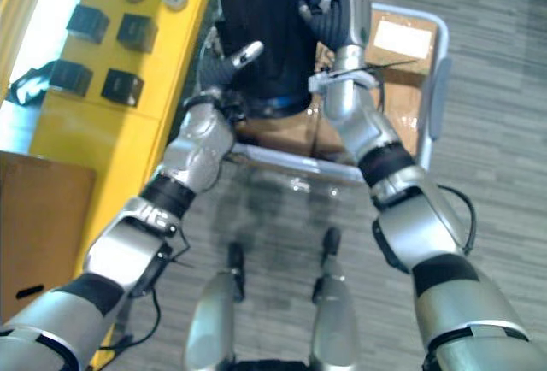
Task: Walk over and take plastic housings, then place them on the shelf
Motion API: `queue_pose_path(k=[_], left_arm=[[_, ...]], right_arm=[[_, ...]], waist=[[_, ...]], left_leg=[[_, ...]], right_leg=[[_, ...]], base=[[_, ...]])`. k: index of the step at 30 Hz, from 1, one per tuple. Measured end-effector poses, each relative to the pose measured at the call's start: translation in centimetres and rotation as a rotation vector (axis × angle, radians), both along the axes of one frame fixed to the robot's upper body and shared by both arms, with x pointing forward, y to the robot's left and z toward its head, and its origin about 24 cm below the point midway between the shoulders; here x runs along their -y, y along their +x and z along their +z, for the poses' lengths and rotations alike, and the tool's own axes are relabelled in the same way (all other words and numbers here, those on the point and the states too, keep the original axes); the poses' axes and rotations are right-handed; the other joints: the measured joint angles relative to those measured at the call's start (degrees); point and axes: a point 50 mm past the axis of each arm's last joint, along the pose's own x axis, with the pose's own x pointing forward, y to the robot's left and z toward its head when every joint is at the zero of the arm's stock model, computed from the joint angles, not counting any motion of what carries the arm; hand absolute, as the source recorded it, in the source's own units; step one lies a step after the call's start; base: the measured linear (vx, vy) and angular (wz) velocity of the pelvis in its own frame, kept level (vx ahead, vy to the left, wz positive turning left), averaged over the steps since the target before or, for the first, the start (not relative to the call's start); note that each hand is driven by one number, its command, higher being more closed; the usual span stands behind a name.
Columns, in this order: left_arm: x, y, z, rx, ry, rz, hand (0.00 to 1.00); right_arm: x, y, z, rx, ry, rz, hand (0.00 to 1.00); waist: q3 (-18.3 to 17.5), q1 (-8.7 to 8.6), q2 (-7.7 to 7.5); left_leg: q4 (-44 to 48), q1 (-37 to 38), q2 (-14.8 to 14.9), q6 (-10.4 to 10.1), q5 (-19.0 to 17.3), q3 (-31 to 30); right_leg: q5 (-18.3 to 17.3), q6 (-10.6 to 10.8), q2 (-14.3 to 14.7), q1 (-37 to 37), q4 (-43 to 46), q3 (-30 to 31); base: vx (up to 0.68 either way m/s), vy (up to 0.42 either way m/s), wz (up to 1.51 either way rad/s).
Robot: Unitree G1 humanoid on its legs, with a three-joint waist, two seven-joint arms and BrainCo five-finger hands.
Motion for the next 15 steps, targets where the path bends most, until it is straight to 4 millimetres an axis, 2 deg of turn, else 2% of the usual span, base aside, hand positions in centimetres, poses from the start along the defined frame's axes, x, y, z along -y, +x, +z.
queue_pose_path(k=[9,15], left_arm=[[-0.6,0.0,0.3,0.04,-0.108,-0.036,1.0],[-1.2,0.0,0.0,0.072,-0.108,-0.044,1.0]], right_arm=[[-1.1,-1.4,0.2,0.067,0.046,0.105,1.0],[-1.6,-1.9,-0.2,0.085,0.069,0.134,1.0]], waist=[[0.0,-0.47,0.0],[-0.01,-0.61,-0.01]], left_leg=[[-0.19,0.94,0.02,0.0,0.0,0.8],[-0.94,2.52,0.02,-0.07,0.18,1.07]], right_leg=[[0.06,0.06,-0.02,0.35,0.0,0.82],[0.06,0.06,-0.01,1.46,-0.13,0.95]], base=[[0.0,0.009,-0.04],[0.0,0.0,0.0]])
